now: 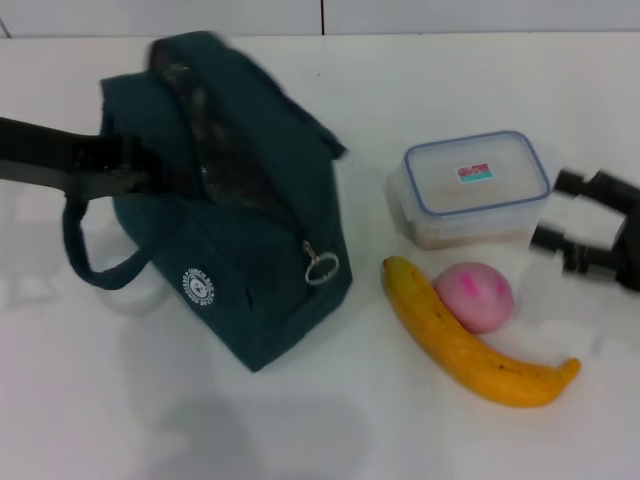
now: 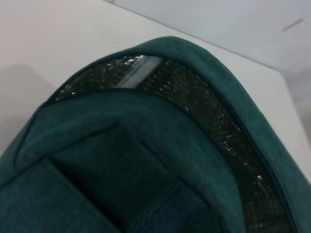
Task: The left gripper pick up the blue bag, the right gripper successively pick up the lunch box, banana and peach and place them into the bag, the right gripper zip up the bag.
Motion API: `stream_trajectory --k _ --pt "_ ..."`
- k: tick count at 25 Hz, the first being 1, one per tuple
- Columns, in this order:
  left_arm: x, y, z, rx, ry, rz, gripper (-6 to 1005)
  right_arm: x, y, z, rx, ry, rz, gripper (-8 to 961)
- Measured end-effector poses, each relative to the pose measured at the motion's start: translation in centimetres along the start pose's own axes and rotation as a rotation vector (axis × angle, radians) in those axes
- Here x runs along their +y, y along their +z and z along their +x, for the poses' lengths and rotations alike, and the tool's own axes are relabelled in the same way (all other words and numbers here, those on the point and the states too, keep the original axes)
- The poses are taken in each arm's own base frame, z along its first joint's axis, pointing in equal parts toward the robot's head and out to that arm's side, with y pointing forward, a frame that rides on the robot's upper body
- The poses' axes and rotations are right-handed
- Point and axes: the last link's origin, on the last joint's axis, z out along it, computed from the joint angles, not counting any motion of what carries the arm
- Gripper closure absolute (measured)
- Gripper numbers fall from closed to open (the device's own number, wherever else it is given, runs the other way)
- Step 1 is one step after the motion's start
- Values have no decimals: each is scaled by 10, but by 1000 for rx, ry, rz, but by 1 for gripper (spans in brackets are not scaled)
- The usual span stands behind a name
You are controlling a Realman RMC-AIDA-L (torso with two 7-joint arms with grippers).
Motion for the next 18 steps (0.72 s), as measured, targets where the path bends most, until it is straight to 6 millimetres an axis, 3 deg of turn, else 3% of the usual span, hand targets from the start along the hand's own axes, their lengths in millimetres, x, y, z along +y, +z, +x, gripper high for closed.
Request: stream_trajectory --k 6,7,11,18 --pt "13 -2 -1 -11 21 -82 963 -27 -9 7 -55 173 227 84" --pt "13 -2 -1 -12 24 -85 963 -41 -11 13 -56 279 337 84" --pt "15 -3 0 -17 30 -85 963 -57 -11 21 -69 432 458 84" --pt "18 -2 4 -22 47 -90 963 -70 14 26 -60 562 503 84"
